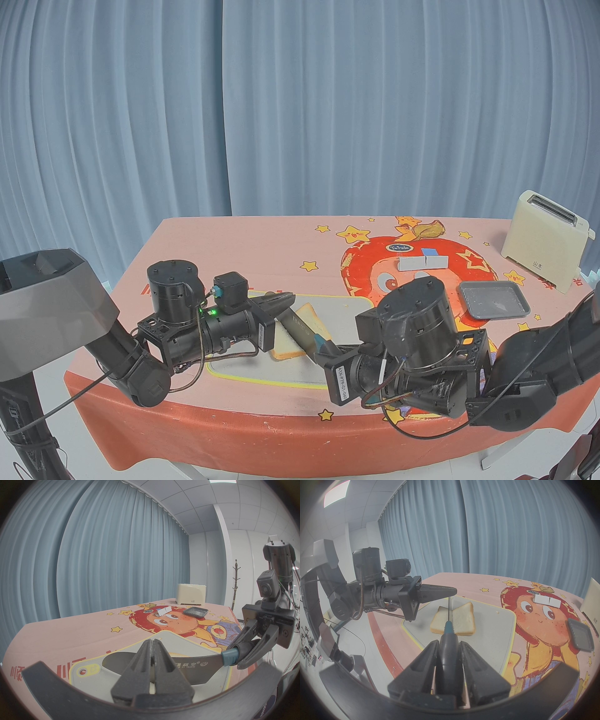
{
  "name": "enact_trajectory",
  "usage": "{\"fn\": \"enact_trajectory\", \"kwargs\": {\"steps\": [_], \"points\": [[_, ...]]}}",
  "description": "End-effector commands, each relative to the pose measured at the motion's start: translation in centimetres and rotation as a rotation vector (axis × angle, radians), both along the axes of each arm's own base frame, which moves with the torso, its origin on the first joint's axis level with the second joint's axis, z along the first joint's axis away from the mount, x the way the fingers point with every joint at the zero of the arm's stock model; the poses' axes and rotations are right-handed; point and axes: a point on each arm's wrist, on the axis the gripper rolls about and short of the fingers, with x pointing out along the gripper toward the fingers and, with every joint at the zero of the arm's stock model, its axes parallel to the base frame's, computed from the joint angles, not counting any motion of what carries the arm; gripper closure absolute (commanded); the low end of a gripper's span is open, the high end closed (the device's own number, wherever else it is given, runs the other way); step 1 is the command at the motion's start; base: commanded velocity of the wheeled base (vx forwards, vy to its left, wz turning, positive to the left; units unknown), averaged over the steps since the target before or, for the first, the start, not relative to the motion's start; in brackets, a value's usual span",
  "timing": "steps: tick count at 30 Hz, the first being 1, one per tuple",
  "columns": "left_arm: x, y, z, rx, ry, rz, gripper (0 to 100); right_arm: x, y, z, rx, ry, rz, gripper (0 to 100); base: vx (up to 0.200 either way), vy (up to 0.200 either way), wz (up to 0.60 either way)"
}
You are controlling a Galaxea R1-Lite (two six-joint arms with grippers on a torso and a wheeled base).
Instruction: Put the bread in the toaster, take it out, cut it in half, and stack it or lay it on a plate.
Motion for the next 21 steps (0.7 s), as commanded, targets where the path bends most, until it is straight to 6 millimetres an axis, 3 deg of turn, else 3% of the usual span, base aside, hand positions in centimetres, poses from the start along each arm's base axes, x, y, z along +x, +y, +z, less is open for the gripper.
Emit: {"fn": "enact_trajectory", "kwargs": {"steps": [1, 21], "points": [[-0.07, -0.07, 0.13, 0.000, -0.002, -0.003, 100, -0.05, 0.08, -0.23, -0.007, 0.004, 0.003, 100, 0.000, 0.000, 0.00], [-0.06, -0.14, 0.41, -0.005, -0.011, -0.006, 100, -0.23, 0.18, -0.49, -0.014, 0.010, 0.009, 100, 0.000, 0.000, 0.00]]}}
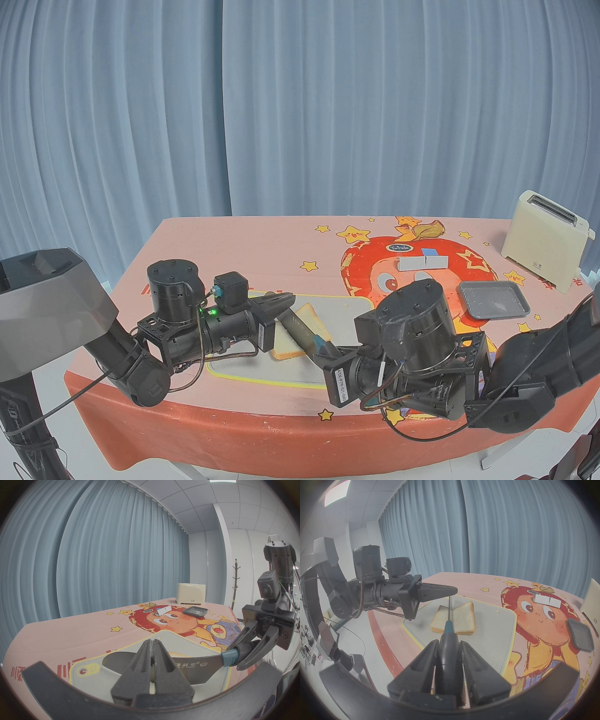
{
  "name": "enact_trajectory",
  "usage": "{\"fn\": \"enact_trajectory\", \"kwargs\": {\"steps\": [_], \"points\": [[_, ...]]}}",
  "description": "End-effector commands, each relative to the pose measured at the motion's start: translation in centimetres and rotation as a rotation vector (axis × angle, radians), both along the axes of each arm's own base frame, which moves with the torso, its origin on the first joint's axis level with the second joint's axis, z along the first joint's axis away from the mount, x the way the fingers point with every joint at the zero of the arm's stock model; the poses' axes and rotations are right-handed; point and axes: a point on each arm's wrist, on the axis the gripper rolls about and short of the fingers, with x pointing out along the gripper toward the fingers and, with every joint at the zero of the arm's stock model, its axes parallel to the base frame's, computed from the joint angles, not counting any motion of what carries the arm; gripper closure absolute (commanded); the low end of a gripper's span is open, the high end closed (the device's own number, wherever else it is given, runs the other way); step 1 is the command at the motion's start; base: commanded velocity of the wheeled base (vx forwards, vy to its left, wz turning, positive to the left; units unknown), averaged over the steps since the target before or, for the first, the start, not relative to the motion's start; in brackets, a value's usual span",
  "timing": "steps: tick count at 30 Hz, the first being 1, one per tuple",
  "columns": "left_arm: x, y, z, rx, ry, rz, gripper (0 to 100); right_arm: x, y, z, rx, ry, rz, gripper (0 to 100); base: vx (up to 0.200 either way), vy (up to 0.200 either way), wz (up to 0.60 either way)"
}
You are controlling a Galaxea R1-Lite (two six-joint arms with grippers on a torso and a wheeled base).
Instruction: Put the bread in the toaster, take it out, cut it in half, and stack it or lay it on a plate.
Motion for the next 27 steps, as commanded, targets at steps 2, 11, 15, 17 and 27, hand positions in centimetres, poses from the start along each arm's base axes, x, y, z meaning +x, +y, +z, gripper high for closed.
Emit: {"fn": "enact_trajectory", "kwargs": {"steps": [2, 11, 15, 17, 27], "points": [[0.0, -0.1, 0.3, -0.006, -0.012, -0.002, 100, -0.1, 0.0, -0.3, -0.008, 0.007, 0.003, 100, 0.000, 0.000, 0.00], [0.0, -0.1, 0.1, -0.003, -0.005, -0.002, 100, -0.2, 0.0, -0.4, -0.021, 0.016, 0.004, 100, 0.000, 0.000, 0.00], [0.0, 0.1, -0.1, 0.002, 0.002, 0.000, 100, -0.1, 0.0, -0.3, -0.007, 0.008, 0.003, 100, 0.000, 0.000, 0.00], [0.0, 0.2, -0.3, 0.006, 0.009, 0.003, 100, -0.1, 0.1, -0.1, -0.001, 0.003, 0.003, 100, 0.000, 0.000, 0.00], [0.3, 0.1, -0.7, 0.004, 0.008, 0.007, 100, 0.1, 0.1, 0.1, 0.006, -0.002, -0.001, 100, 0.000, 0.000, 0.00]]}}
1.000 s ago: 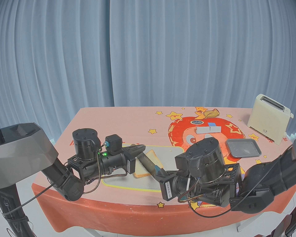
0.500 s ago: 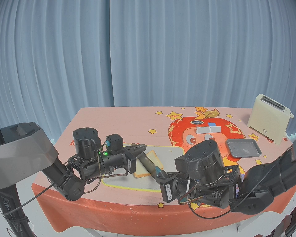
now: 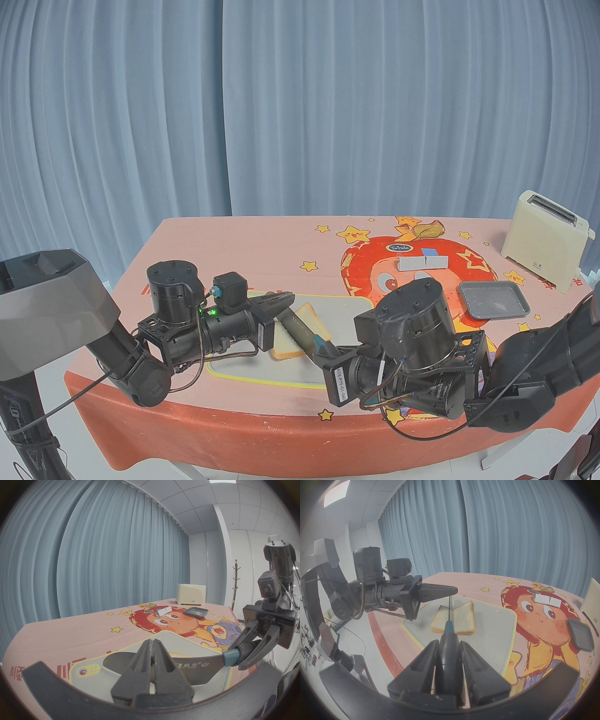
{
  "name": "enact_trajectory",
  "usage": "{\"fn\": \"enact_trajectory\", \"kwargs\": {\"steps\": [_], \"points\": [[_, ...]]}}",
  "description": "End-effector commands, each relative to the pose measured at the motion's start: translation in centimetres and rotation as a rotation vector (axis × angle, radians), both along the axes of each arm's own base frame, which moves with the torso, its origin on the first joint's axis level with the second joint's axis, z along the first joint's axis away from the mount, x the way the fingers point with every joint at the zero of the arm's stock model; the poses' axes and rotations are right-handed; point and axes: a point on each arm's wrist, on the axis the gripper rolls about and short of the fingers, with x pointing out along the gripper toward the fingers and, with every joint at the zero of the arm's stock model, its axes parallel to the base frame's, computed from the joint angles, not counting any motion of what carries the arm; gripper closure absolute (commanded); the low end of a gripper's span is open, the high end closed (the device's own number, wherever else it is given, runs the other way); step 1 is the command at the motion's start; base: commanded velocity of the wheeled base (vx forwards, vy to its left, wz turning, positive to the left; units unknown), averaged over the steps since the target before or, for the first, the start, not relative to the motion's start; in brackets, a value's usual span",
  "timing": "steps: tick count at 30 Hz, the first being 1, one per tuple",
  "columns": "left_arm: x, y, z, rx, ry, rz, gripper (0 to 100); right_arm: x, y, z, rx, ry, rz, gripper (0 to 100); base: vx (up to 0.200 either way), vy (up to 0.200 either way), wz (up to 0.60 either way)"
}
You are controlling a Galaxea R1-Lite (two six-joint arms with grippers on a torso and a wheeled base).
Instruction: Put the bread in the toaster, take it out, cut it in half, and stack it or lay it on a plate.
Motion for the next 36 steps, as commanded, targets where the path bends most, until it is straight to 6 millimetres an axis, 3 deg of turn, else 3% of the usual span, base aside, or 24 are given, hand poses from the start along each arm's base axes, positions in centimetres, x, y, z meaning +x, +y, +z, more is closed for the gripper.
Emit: {"fn": "enact_trajectory", "kwargs": {"steps": [1, 11, 27, 36], "points": [[0.2, -0.1, -0.1, -0.001, -0.001, 0.001, 100, 0.0, 0.0, -0.2, -0.005, 0.001, 0.001, 100, 0.000, 0.000, 0.00], [0.0, -0.3, 0.6, -0.010, -0.020, -0.008, 100, -0.1, 0.1, -0.9, -0.025, 0.016, 0.006, 100, 0.000, 0.000, 0.00], [-0.1, -0.2, -0.1, 0.001, 0.004, -0.005, 100, -0.1, 0.2, -0.2, -0.004, 0.000, 0.004, 100, 0.000, 0.000, 0.00], [-0.1, -0.3, 1.4, -0.022, -0.041, -0.007, 100, -0.2, 0.2, -0.9, -0.028, 0.015, 0.009, 100, 0.000, 0.000, 0.00]]}}
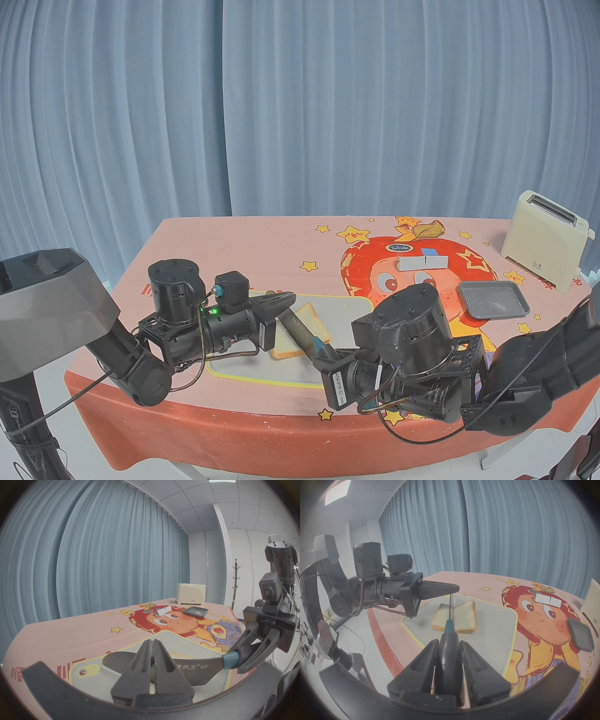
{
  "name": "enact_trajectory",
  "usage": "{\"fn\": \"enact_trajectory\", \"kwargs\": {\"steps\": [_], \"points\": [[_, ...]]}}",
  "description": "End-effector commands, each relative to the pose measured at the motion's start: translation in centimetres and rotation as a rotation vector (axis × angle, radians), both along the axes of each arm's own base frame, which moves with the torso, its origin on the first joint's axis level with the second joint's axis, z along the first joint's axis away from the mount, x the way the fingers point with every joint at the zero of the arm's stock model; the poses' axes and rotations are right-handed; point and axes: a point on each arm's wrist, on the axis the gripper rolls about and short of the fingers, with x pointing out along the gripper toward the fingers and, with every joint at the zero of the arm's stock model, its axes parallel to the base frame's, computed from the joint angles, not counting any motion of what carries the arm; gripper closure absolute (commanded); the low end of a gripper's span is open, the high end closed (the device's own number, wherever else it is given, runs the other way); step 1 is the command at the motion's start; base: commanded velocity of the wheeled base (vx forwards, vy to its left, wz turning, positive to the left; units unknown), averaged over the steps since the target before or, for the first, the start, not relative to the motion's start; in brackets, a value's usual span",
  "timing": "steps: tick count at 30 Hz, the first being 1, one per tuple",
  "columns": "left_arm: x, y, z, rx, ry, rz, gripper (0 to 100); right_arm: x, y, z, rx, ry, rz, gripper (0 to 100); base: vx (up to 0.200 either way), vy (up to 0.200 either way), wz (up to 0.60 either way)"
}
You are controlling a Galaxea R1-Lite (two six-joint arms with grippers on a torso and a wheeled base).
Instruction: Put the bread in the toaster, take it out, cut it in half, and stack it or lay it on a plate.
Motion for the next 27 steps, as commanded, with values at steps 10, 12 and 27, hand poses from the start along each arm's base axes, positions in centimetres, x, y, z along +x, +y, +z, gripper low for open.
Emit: {"fn": "enact_trajectory", "kwargs": {"steps": [10, 12, 27], "points": [[-0.1, 0.3, 0.4, -0.005, -0.009, 0.008, 100, -0.1, 0.0, -0.2, -0.007, 0.005, 0.003, 100, 0.000, 0.000, 0.00], [0.1, 0.3, 0.0, -0.001, 0.000, 0.009, 100, -0.1, 0.0, -0.2, -0.008, 0.006, 0.003, 100, 0.000, 0.000, 0.00], [0.2, 0.2, -0.9, 0.011, 0.025, 0.010, 100, 0.2, 0.0, 1.3, 0.039, -0.027, -0.008, 100, 0.000, 0.000, 0.00]]}}
